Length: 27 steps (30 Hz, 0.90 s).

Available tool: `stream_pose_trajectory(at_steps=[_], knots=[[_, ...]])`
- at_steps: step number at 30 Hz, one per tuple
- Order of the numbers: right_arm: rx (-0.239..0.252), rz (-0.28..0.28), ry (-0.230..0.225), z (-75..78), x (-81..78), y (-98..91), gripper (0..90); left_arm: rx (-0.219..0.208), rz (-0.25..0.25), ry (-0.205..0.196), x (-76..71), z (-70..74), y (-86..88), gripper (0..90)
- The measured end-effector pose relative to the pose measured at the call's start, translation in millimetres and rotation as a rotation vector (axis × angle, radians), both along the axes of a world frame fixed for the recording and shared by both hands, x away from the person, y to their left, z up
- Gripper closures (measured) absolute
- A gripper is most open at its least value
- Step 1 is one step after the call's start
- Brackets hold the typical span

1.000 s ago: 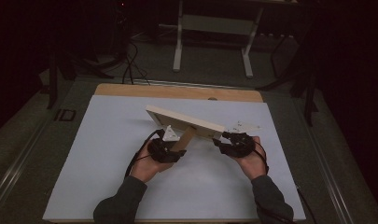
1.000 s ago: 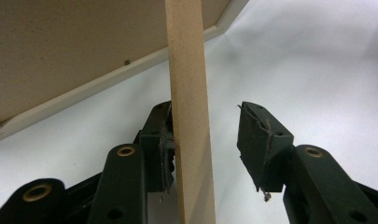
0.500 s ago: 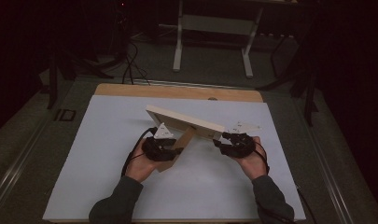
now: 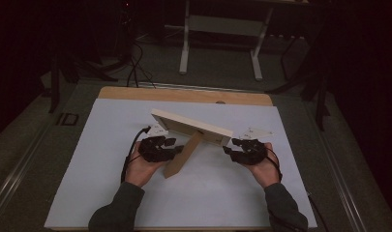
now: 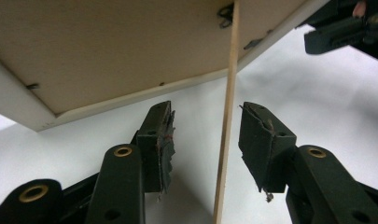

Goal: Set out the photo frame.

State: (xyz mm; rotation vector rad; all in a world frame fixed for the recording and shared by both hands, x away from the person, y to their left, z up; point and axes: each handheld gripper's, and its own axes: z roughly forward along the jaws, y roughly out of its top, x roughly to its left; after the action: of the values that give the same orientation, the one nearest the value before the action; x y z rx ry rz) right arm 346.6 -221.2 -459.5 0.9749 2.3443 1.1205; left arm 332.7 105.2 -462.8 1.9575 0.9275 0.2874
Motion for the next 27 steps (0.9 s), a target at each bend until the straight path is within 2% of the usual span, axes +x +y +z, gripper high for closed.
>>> stream_pose_trajectory(at_steps=[3, 5, 8, 13, 17, 20, 22, 27], knots=[[0.004, -0.001, 0.008, -0.6, -0.7, -1.1, 50.1, -0.004, 0.006, 0.0, 0.3, 0.5, 2.0, 56.6], [0.016, 0.006, 0.022, -1.8, -1.4, -3.4, 53.3, -0.016, 0.03, -0.014, 1.2, 2.5, 8.6, 58.8], [0.017, 0.01, 0.032, -3.1, -1.4, -6.0, 55.3, -0.047, 0.052, -0.034, 1.6, 6.6, 15.0, 63.1], [0.02, 0.013, 0.044, -4.1, -0.8, -10.5, 59.5, -0.08, 0.084, -0.046, 4.8, 12.5, 23.1, 67.4], [0.024, 0.016, 0.058, -4.3, 0.4, -14.8, 65.4, -0.062, 0.111, -0.058, 7.8, 16.4, 25.7, 68.8], [0.022, 0.014, 0.057, -3.7, 1.3, -17.1, 73.2, -0.049, 0.128, -0.063, 10.1, 19.0, 26.3, 71.0], [0.025, -0.002, 0.057, -2.5, 2.1, -18.8, 77.8, -0.046, 0.137, -0.063, 11.5, 20.8, 26.8, 72.7], [0.051, -0.06, 0.022, 5.5, 5.1, -20.9, 88.5, -0.038, 0.163, -0.067, 14.6, 23.8, 25.4, 77.6]])
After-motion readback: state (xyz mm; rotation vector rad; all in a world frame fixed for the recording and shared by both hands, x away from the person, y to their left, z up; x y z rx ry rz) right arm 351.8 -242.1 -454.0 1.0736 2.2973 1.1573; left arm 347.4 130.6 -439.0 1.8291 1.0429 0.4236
